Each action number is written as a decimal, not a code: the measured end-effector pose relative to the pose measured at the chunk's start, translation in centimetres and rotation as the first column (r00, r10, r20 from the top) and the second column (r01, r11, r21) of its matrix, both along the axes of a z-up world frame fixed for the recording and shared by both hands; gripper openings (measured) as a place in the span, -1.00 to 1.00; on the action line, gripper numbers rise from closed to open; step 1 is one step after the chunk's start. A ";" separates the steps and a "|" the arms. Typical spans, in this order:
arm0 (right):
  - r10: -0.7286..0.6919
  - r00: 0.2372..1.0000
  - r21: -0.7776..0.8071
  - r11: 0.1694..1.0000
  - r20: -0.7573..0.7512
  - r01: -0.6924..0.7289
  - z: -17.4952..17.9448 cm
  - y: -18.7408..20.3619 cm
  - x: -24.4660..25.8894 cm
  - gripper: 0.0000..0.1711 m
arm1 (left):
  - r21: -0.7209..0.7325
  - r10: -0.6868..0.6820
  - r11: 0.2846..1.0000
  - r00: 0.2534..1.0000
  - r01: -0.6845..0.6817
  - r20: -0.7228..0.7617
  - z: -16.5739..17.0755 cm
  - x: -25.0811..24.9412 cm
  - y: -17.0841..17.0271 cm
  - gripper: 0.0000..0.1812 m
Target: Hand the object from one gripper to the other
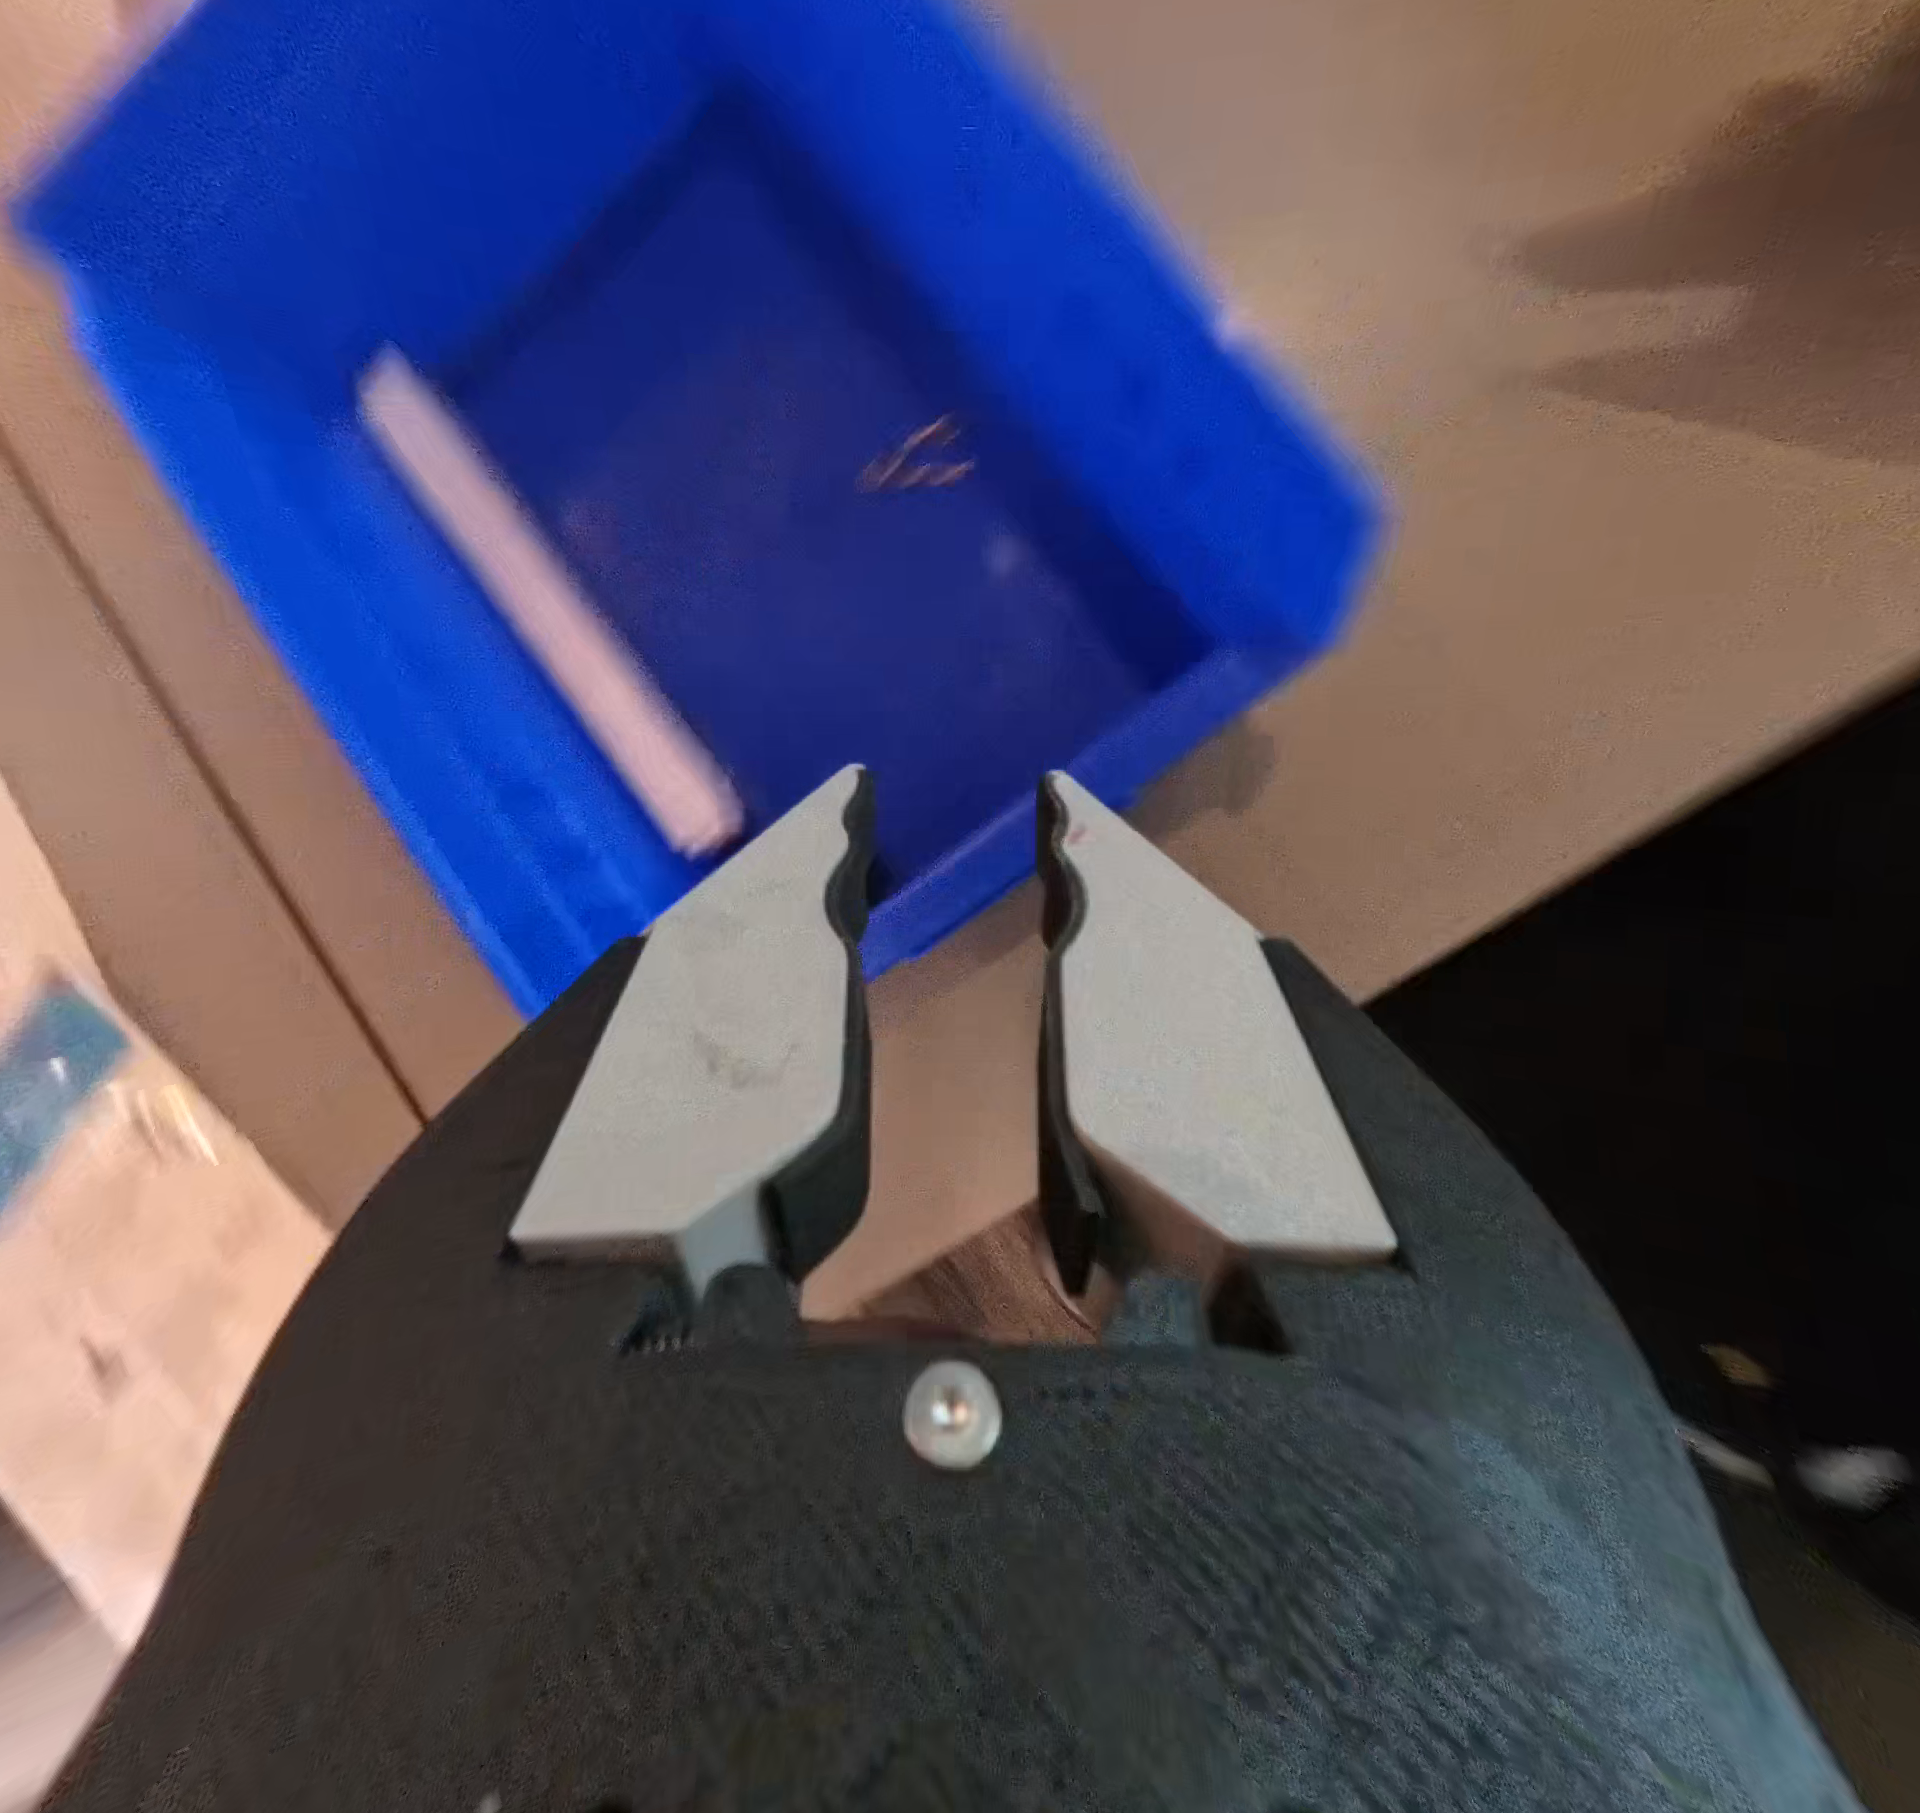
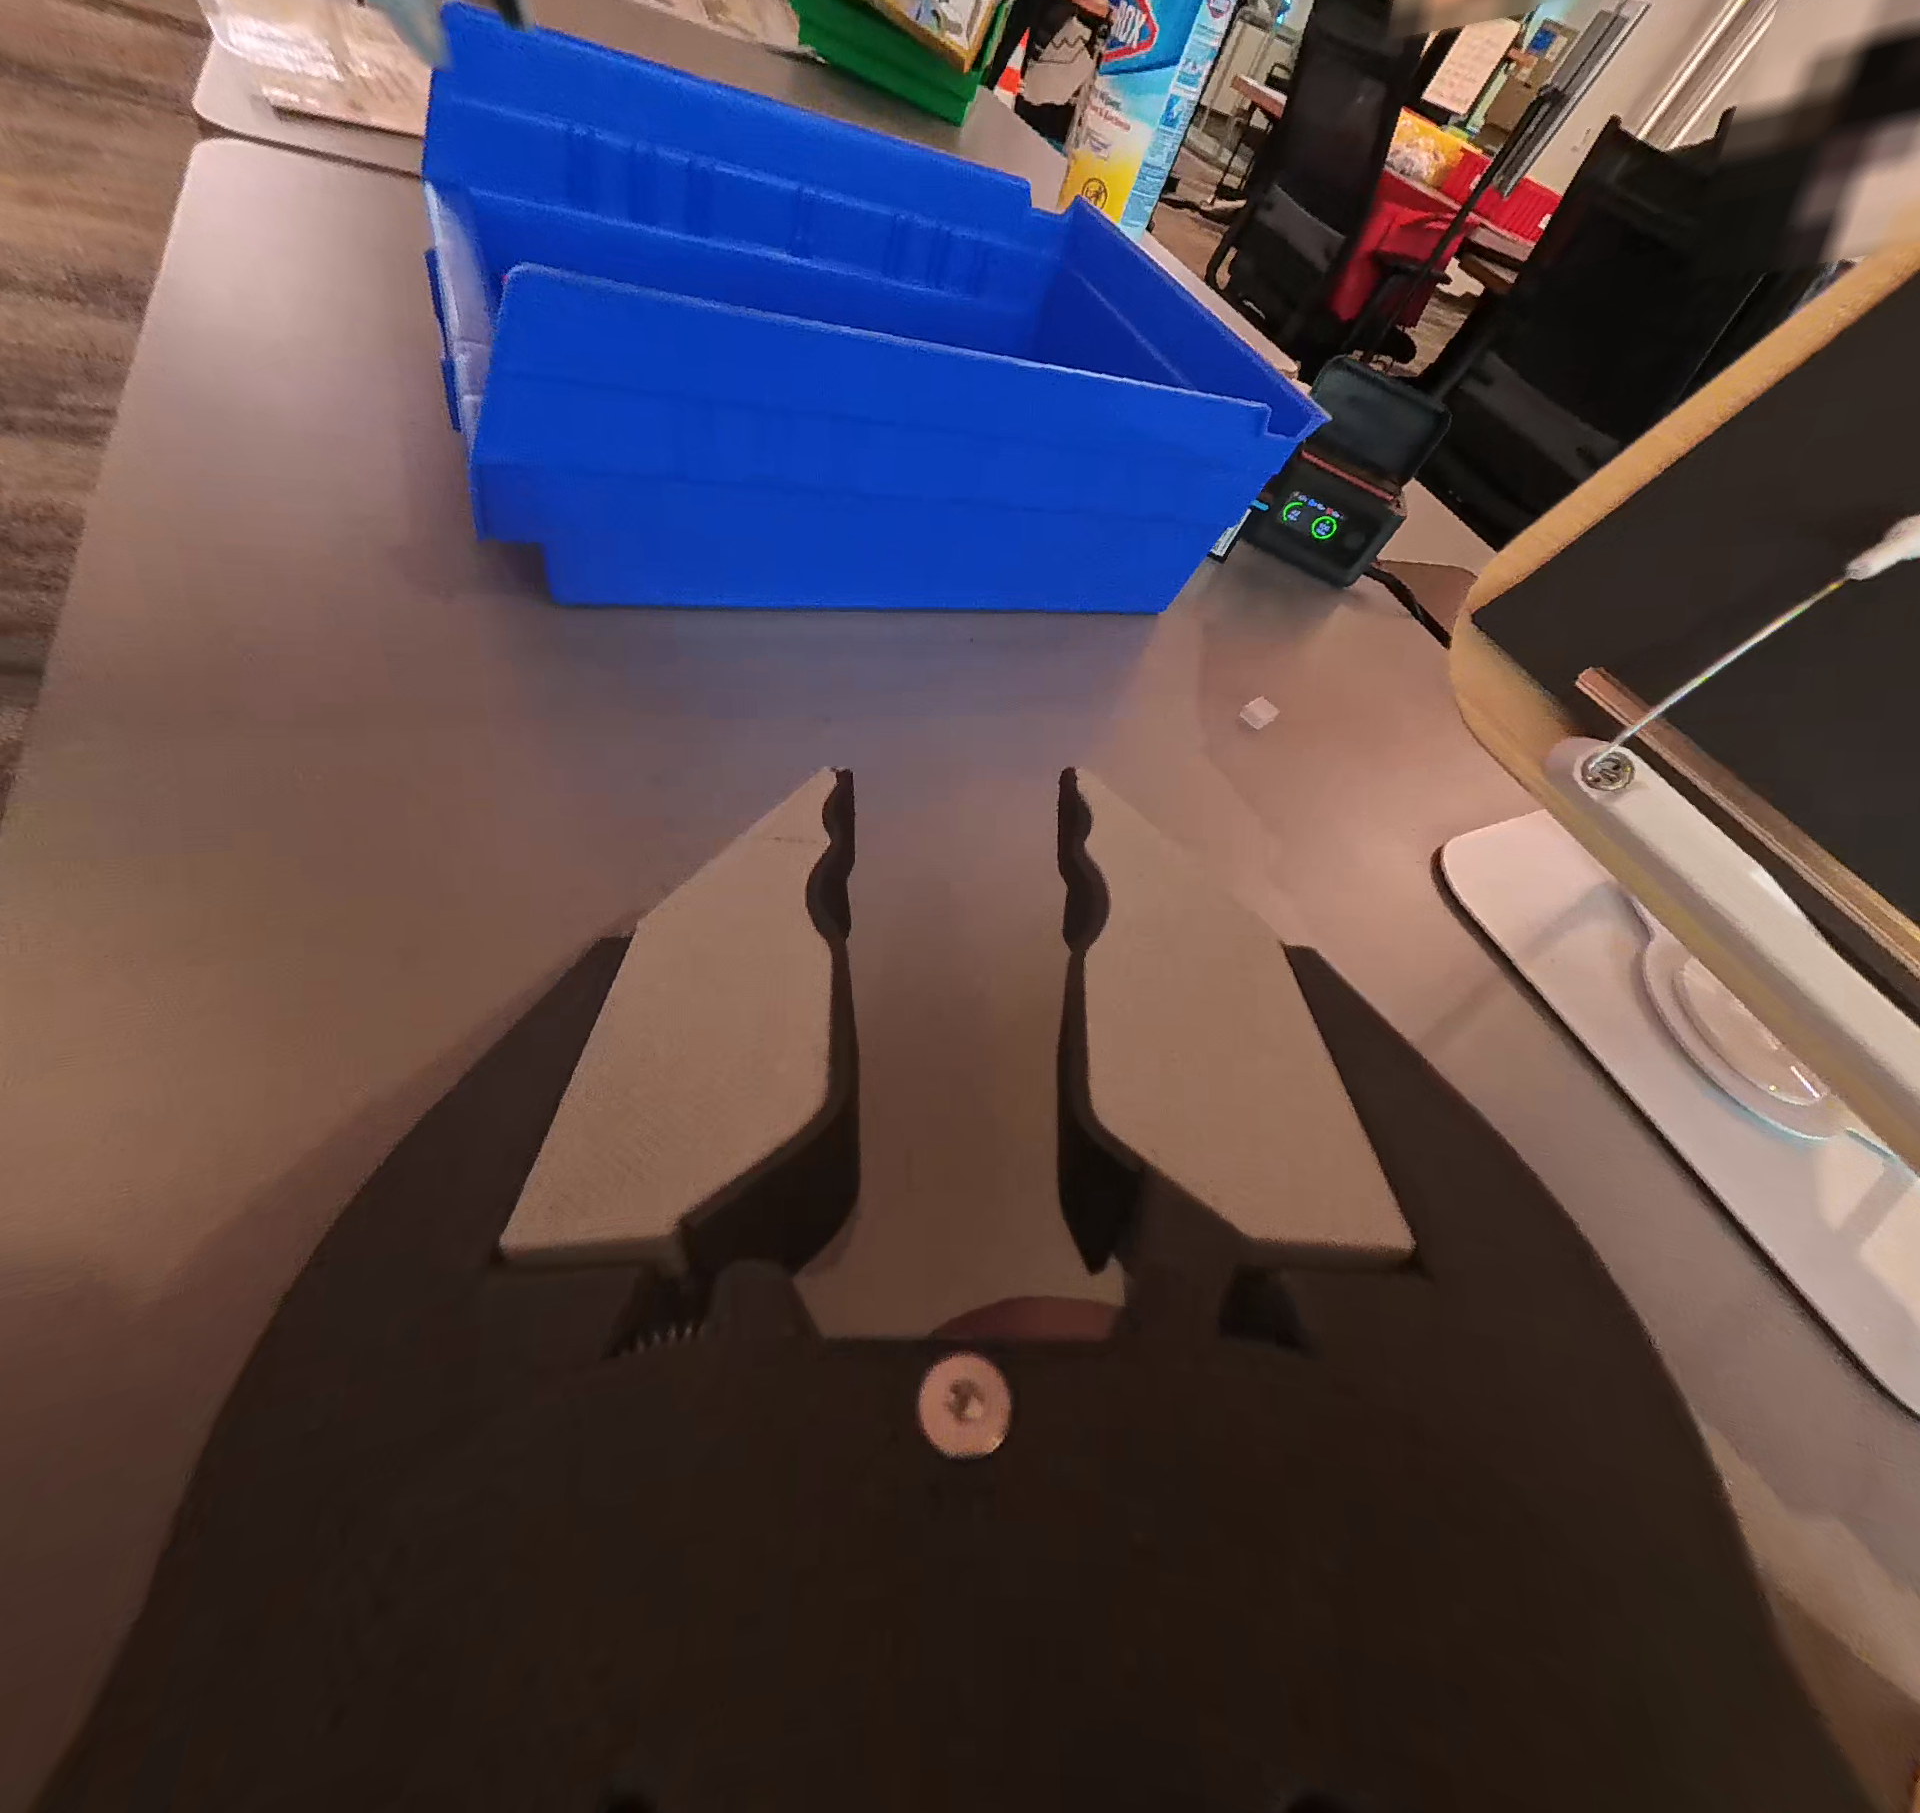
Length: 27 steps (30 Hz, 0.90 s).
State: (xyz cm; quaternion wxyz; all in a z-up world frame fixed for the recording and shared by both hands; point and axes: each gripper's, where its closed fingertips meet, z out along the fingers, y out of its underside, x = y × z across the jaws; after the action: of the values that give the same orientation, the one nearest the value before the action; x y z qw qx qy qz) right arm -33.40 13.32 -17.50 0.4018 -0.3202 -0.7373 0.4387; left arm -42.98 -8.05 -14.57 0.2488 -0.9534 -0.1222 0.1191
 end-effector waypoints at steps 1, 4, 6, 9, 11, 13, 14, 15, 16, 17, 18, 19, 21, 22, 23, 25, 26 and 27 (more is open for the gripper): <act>-0.003 1.000 0.011 1.000 -0.003 0.003 0.0 0.0 0.0 -0.57 | -0.074 0.124 0.990 0.988 -0.118 0.092 -1.4 -1.6 -0.8 -0.56; -0.015 1.000 0.032 0.999 -0.014 0.015 0.2 0.3 0.0 -0.57 | -0.321 0.348 0.913 0.890 -0.251 0.295 -5.8 -2.5 -3.0 -0.52; -0.014 1.000 0.027 1.000 -0.019 0.014 0.3 0.4 0.1 -0.57 | -0.433 0.402 0.855 0.892 -0.286 0.205 -7.1 -4.2 -4.5 -0.52; -0.014 1.000 0.023 1.000 -0.023 0.014 0.5 0.5 0.2 -0.57 | -0.463 0.438 0.827 0.881 -0.317 0.179 -7.8 -5.2 -4.5 -0.51; -0.012 1.000 0.024 1.000 -0.026 0.013 0.5 0.4 0.2 -0.57 | -0.502 0.454 0.802 0.877 -0.323 0.161 -8.4 -5.6 -5.0 -0.46; -0.013 1.000 0.030 0.999 -0.026 0.014 0.5 0.4 0.3 -0.57 | -0.535 0.475 0.783 0.860 -0.317 0.187 -9.4 -5.4 -5.4 -0.50; -0.012 1.000 0.032 0.999 -0.027 0.013 0.5 0.4 0.3 -0.57 | -0.546 0.489 0.778 0.845 -0.310 0.216 -10.0 -5.1 -5.5 -0.50; -0.011 1.000 0.032 0.999 -0.028 0.012 0.5 0.4 0.3 -0.57 | -0.556 0.497 0.775 0.833 -0.300 0.244 -10.6 -4.8 -5.6 -0.49; -0.010 0.999 0.033 0.999 -0.030 0.011 0.5 0.3 0.3 -0.57 | -0.544 0.500 0.786 0.820 -0.294 0.280 -11.0 -4.6 -5.3 -0.50; -0.009 0.999 0.034 0.999 -0.032 0.010 0.6 0.3 0.3 -0.58 | -0.525 0.499 0.801 0.806 -0.288 0.319 -11.1 -4.3 -4.8 -0.50; -0.008 0.999 0.035 0.999 -0.035 0.010 0.6 0.3 0.4 -0.58 | -0.507 0.480 0.820 0.802 -0.266 0.356 -11.2 -4.0 -4.4 -0.52; -0.008 0.999 0.036 0.999 -0.037 0.009 0.7 0.3 0.4 -0.59 | -0.491 0.455 0.836 0.808 -0.244 0.374 -11.1 -3.7 -4.0 -0.53; -0.006 0.999 0.038 0.999 -0.032 0.007 0.5 0.3 0.3 -0.59 | -0.467 0.416 0.859 0.821 -0.212 0.391 -10.8 -3.2 -3.2 -0.53; -0.004 1.000 0.039 0.999 -0.029 0.005 0.5 0.2 0.3 -0.59 | -0.463 0.399 0.863 0.835 -0.203 0.379 -10.7 -3.2 -3.0 -0.53; -0.002 1.000 0.040 0.999 -0.026 0.003 0.4 0.1 0.3 -0.60 | -0.465 0.389 0.862 0.852 -0.202 0.350 -10.7 -3.5 -2.9 -0.53; 0.002 1.000 0.049 0.999 -0.018 -0.001 0.1 0.0 0.3 -0.60 | -0.469 0.362 0.863 0.877 -0.188 0.315 -10.8 -4.0 -2.8 -0.53; 0.002 1.000 0.056 0.998 -0.015 -0.001 -0.1 0.0 0.2 -0.60 | -0.470 0.352 0.863 0.887 -0.184 0.299 -10.8 -4.2 -2.7 -0.54; 0.002 1.000 0.065 0.998 -0.014 -0.001 -0.2 0.0 0.2 -0.61 | -0.469 0.343 0.863 0.898 -0.186 0.275 -10.8 -4.7 -2.7 -0.54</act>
State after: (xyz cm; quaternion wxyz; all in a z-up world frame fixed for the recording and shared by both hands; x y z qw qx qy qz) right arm -33.19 13.28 -17.71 0.4169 -0.3035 -0.7484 0.4170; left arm -47.64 -10.71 -25.33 -0.0132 -0.9637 -0.2665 0.0057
